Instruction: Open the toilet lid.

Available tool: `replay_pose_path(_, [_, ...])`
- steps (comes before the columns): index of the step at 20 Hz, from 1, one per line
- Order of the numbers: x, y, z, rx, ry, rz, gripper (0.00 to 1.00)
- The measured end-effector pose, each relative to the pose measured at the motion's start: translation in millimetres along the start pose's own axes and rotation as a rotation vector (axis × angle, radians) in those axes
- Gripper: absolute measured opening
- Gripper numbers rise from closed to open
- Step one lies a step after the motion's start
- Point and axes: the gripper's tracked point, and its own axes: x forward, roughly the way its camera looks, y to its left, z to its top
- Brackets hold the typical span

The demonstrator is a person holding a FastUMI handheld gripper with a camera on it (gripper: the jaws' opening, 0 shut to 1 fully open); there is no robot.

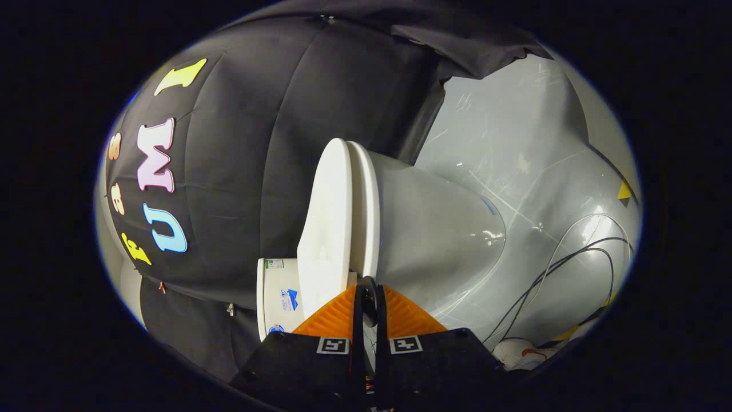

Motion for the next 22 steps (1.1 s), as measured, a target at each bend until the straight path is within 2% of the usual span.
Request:
replay_pose_path(18, [-6.7,2.6,5.6,-0.004,-0.027,0.032,0.13])
replay_pose_path(19, [-0.4,3.9,2.7,-0.018,-0.015,0.027,0.05])
replay_pose_path(22, [-1.8,7.5,1.5,-0.073,-0.033,-0.002,0.05])
